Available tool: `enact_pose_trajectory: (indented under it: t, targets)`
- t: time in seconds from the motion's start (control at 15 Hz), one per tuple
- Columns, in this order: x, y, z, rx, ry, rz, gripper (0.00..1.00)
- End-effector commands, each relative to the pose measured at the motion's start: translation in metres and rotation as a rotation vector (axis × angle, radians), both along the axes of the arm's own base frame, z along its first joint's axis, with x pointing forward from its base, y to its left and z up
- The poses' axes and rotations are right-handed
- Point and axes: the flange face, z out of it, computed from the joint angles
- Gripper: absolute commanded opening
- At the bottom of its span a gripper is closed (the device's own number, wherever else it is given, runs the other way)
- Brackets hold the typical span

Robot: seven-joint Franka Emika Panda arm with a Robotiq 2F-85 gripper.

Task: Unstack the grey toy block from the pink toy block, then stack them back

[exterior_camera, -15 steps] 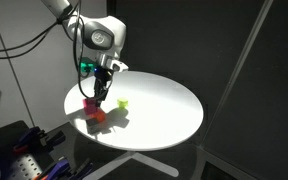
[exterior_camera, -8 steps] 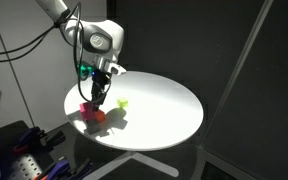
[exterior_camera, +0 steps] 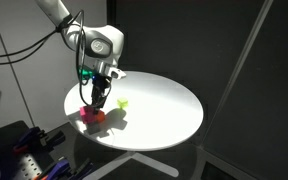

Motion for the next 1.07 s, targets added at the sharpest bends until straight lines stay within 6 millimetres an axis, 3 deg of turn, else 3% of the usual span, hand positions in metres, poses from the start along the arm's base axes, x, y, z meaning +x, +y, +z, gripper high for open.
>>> enact_pose_trajectory:
  t: [0.0, 1.0]
  targets:
    - [0.008, 0.001, -0.005, 0.001, -0.015, 0.005, 0.31]
    - [0.025, 0.016, -0.022, 0.001, -0.022, 0.034, 0.31]
